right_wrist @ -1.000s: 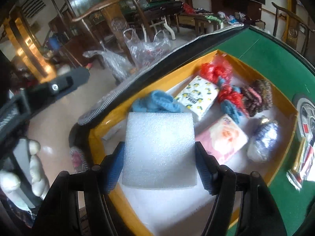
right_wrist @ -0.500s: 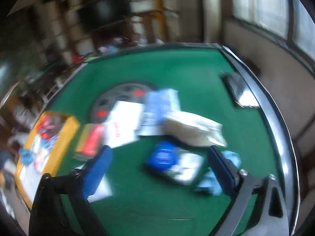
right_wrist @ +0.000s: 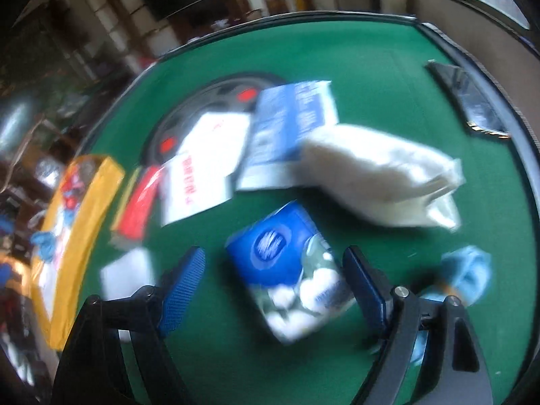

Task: Organize soft objects
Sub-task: 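Grasp the white foam sheet with the left tool while the right tool grasps the blue Vinda tissue pack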

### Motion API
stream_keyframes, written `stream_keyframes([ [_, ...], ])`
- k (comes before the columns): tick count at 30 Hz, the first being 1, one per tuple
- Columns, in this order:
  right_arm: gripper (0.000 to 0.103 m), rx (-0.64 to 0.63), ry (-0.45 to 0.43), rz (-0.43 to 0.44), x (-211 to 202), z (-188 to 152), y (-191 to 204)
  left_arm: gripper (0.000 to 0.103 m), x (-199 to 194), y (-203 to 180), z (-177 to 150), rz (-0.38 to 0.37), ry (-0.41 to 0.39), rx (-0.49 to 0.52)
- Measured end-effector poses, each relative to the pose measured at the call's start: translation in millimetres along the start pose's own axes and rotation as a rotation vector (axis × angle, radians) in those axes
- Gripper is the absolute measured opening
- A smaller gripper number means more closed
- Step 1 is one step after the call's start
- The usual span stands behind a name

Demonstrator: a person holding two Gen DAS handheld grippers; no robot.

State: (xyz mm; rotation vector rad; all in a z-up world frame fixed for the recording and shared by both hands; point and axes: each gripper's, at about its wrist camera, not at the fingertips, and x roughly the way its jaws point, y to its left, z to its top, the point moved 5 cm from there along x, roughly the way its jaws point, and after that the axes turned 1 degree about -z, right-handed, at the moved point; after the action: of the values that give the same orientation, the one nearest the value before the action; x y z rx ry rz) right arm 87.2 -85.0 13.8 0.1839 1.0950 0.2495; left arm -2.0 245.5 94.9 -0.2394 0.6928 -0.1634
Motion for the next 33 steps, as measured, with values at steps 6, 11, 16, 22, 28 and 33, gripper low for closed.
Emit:
stream_keyframes([
  [6, 0.08, -0.09, 0.006, -0.052, 5.4, -17.9, 29.1, 0.063, 20.9, -19.5, -4.2, -0.05, 0.042, 0.018],
  [11, 0.08, 0.043, -0.016, -0.064, 12.3, -4.1, 18.6, 0.063, 31.1, -46.5, -10.7, -0.093, 0.08, 0.054],
  [16, 0.052, 0.011, 0.016, -0.146, 23.6, -0.6, 25.6, 0.063, 52.8, -74.7, -17.6, -0.107, 0.137, 0.115],
  [22, 0.046, -0.015, 0.005, -0.16, 3.0, -24.4, 17.8, 0.063, 109.0, -78.9, -27.8, -0.083, 0.28, 0.056],
  [28, 0.046, 0.046, -0.018, -0.124, -14.1, -43.4, -6.3, 0.063, 151.1, -85.6, -36.6, -0.052, 0.333, 0.008],
  [33, 0.047, 0.072, -0.048, -0.087, -18.2, -47.2, -13.9, 0.084, 174.8, -108.4, -41.2, 0.001, 0.316, 0.108],
])
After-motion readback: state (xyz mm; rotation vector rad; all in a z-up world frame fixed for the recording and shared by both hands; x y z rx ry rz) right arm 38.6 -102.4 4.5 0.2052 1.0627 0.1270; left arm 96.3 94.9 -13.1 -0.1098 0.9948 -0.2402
